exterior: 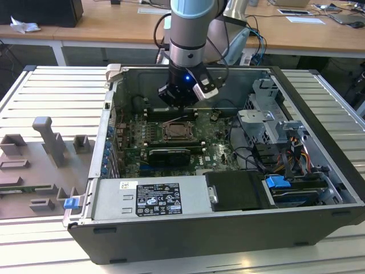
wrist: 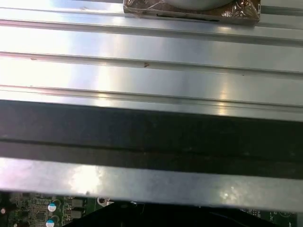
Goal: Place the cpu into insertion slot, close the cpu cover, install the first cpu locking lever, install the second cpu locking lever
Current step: 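Install the first cpu locking lever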
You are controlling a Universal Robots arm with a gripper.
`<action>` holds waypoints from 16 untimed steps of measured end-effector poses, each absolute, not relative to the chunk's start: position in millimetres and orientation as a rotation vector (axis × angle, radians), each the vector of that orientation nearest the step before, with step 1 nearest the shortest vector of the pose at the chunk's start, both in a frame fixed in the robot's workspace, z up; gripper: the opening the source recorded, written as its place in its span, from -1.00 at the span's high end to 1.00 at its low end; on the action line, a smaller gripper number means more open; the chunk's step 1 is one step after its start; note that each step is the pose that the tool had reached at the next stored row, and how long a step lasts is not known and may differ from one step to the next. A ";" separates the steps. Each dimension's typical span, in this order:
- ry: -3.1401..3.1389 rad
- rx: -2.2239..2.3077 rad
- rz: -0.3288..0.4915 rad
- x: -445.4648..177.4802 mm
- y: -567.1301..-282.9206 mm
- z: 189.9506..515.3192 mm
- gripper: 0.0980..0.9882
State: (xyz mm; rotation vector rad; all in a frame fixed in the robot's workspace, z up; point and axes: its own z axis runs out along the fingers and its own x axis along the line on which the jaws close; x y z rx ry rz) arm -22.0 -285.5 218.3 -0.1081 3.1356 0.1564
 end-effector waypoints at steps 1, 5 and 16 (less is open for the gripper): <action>3.136 -0.109 0.156 -21.1 -285.4 217.0 0.97; 3.136 -0.109 0.156 -19.0 -285.4 213.8 0.97; 3.136 -0.109 0.156 -15.5 -286.0 207.9 0.97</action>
